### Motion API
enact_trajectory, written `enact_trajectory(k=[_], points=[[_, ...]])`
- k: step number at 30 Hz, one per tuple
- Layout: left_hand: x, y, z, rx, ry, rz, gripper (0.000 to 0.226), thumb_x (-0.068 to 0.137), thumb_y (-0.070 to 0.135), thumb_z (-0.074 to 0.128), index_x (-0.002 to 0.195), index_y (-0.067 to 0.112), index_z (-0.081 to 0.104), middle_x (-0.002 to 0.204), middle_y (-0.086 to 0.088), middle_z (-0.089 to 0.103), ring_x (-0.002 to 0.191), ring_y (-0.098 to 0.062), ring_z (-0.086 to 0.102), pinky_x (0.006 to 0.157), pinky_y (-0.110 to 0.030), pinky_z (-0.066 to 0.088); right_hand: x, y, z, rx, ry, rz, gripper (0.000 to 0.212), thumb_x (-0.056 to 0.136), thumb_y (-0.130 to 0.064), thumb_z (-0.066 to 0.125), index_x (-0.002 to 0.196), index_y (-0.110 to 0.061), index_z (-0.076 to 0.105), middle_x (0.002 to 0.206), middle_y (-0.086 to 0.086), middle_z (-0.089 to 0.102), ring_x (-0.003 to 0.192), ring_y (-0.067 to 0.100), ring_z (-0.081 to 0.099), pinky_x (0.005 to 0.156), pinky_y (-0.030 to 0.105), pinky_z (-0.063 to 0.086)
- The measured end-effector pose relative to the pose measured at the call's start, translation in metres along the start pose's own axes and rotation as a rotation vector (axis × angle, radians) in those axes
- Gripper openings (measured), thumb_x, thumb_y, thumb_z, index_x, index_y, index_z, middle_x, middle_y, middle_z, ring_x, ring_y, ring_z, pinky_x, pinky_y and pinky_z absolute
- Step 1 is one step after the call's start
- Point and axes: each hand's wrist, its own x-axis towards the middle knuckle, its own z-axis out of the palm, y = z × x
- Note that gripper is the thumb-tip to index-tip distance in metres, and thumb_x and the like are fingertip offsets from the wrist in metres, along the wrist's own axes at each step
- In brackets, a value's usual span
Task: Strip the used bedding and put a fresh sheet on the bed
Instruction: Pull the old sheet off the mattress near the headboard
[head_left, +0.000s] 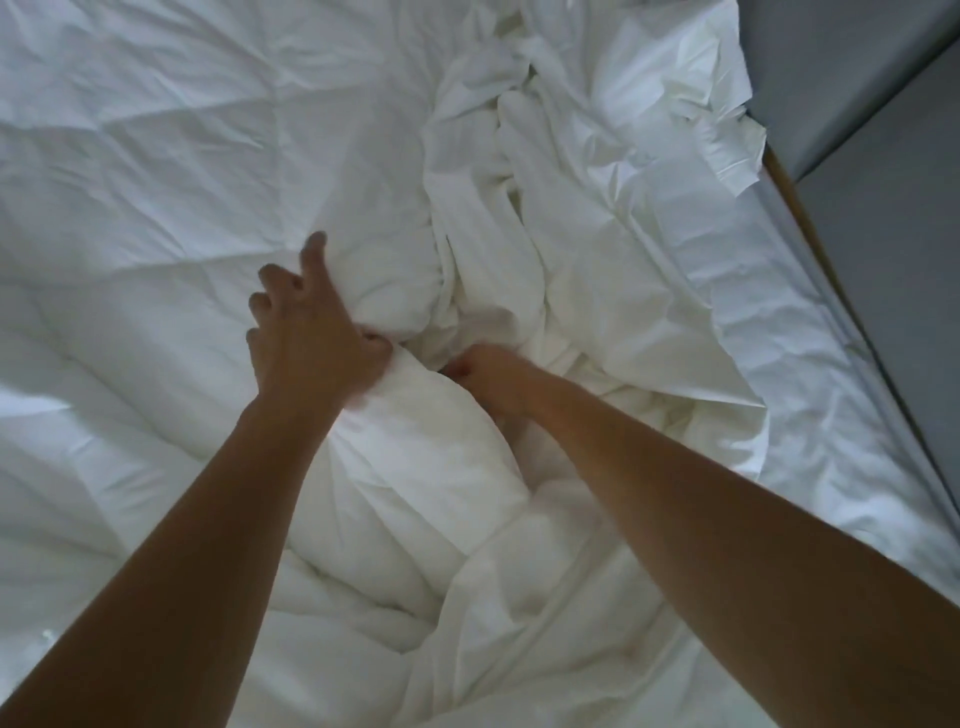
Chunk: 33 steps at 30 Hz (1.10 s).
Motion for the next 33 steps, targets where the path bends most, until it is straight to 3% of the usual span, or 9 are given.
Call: enact_trajectory(k=[3, 5, 7, 15, 19, 23, 26, 31, 33], points=[[0.011, 0.016, 0.009, 0.281, -0.108, 0.133, 0.098, 0.066, 0.037, 0.083, 0.147, 0.036, 0.028, 0.139, -0.013, 0.034, 0.122, -0.041, 0.041, 0.095, -0.054, 0.045, -0.007, 0.027, -0.054, -0.508, 0.791, 0.073, 0.057, 0.081, -0.042, 0.065, 0.132, -0.020, 0.052, 0.132, 0.016, 0.057, 0.120, 0.038, 0.054, 0.092, 0.045, 0.044], [0.014, 0.025, 0.020, 0.310, -0.171, 0.132, 0.074, 0.075, 0.046, 0.079, 0.135, 0.025, 0.042, 0.124, -0.014, 0.050, 0.113, -0.039, 0.052, 0.088, -0.049, 0.046, -0.020, 0.056, -0.083, -0.640, 0.643, 0.407, 0.093, 0.079, -0.058, 0.068, 0.152, -0.021, 0.024, 0.152, 0.022, 0.035, 0.139, 0.042, 0.036, 0.107, 0.054, 0.032], [0.014, 0.028, 0.029, 0.169, -0.122, 0.104, 0.044, 0.086, 0.044, 0.069, 0.115, 0.017, 0.051, 0.108, -0.014, 0.063, 0.102, -0.039, 0.061, 0.080, -0.042, 0.046, -0.029, 0.081, -0.103, -0.495, 0.476, 0.552, 0.073, 0.089, -0.054, 0.064, 0.144, -0.012, 0.041, 0.143, 0.022, 0.050, 0.132, 0.039, 0.048, 0.104, 0.048, 0.040], [0.040, 0.031, -0.012, -0.654, 0.416, -0.010, 0.045, 0.090, 0.038, 0.057, 0.058, 0.019, 0.031, 0.054, 0.005, 0.040, 0.055, -0.018, 0.042, 0.058, -0.035, 0.037, -0.066, 0.072, -0.231, -0.124, 1.298, 0.238, 0.031, 0.093, -0.027, 0.043, 0.104, -0.004, 0.060, 0.103, 0.022, 0.062, 0.096, 0.032, 0.059, 0.080, 0.041, 0.039], [0.008, 0.063, -0.005, -0.854, 0.349, 0.099, 0.045, 0.092, 0.027, 0.058, 0.059, 0.019, 0.029, 0.050, 0.014, 0.033, 0.052, -0.003, 0.031, 0.050, -0.024, 0.027, -0.060, 0.069, -0.222, 0.142, 0.877, 0.059, 0.025, 0.086, -0.031, 0.063, 0.091, -0.006, 0.069, 0.087, 0.011, 0.067, 0.082, 0.026, 0.063, 0.068, 0.038, 0.049], [0.012, 0.089, 0.015, 0.041, -0.189, 0.190, 0.033, 0.085, 0.042, 0.068, 0.097, 0.015, 0.054, 0.093, -0.001, 0.056, 0.095, -0.029, 0.057, 0.071, -0.034, 0.044, -0.046, 0.098, -0.179, 0.462, 0.529, 0.367, 0.052, 0.076, -0.017, 0.081, 0.123, -0.006, 0.064, 0.107, 0.009, 0.068, 0.093, 0.026, 0.066, 0.081, 0.034, 0.055], [0.037, 0.119, 0.021, 0.300, -0.169, 0.250, 0.100, 0.064, 0.062, 0.080, 0.142, 0.025, 0.031, 0.143, -0.012, 0.029, 0.131, -0.040, 0.034, 0.101, -0.056, 0.039, -0.037, 0.106, -0.158, 0.554, 0.575, 0.412, 0.078, 0.070, -0.024, 0.088, 0.134, -0.009, 0.046, 0.126, 0.011, 0.061, 0.102, 0.025, 0.062, 0.088, 0.036, 0.053], [0.091, 0.152, 0.044, 0.494, -0.227, 0.213, 0.098, 0.067, 0.054, 0.082, 0.146, 0.026, 0.031, 0.142, -0.015, 0.035, 0.132, -0.042, 0.037, 0.102, -0.062, 0.041, -0.039, 0.056, -0.154, -0.402, 1.092, -0.086, 0.070, 0.076, -0.039, 0.074, 0.139, -0.024, 0.048, 0.129, 0.011, 0.053, 0.115, 0.034, 0.051, 0.091, 0.047, 0.046], [0.100, 0.138, 0.056, 0.523, -0.335, 0.120, 0.086, 0.075, 0.039, 0.080, 0.144, 0.019, 0.032, 0.135, -0.016, 0.048, 0.127, -0.042, 0.047, 0.101, -0.059, 0.045, -0.023, 0.030, -0.142, -0.530, 0.943, -0.382, 0.049, 0.080, -0.028, 0.067, 0.128, -0.022, 0.062, 0.120, 0.011, 0.061, 0.104, 0.034, 0.060, 0.084, 0.045, 0.051]])
